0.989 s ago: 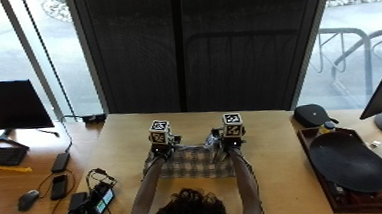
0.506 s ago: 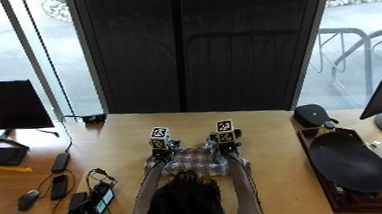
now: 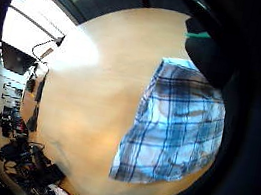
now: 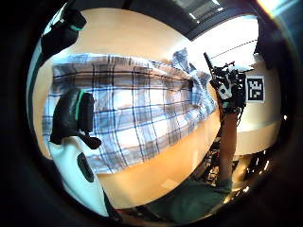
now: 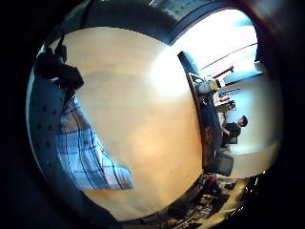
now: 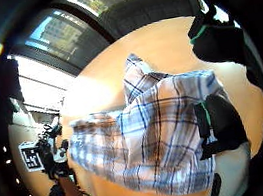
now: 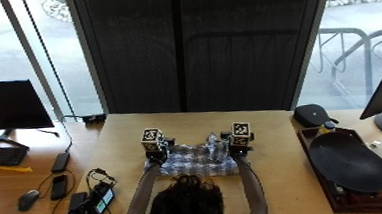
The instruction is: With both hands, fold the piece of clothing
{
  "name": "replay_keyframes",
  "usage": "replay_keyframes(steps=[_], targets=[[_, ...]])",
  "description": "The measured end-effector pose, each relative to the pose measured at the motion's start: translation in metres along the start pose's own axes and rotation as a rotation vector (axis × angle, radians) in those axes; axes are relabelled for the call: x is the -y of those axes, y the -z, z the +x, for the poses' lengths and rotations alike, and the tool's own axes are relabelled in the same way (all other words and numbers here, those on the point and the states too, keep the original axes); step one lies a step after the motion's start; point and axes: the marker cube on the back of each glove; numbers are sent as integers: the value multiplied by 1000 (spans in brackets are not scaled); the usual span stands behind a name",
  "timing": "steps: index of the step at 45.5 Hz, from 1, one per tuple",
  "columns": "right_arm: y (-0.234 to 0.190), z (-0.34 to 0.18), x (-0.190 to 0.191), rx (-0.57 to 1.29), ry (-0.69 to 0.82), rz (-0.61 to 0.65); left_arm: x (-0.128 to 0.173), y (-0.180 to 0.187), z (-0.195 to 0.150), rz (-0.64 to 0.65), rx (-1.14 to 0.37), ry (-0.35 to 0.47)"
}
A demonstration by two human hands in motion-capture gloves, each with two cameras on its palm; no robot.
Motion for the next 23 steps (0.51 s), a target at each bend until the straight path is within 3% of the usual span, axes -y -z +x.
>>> replay_keyframes(steps=[6,10,15,20,23], targets=[[12,13,-20,148,10,-29,-23,11,12,-14,-21,-13],[-1,29,-45,236,14,-168,-36,7,21,-33,-29,-14],[21,40,-89,275,-11,-279,-53,-10,39,-134,-99,-33],[5,33,-111,470,177,-384,-48,-35,50,-146,-78,-40],[-6,35,-120,447,227,-440,-44,-49,52,-156,-28,-42]])
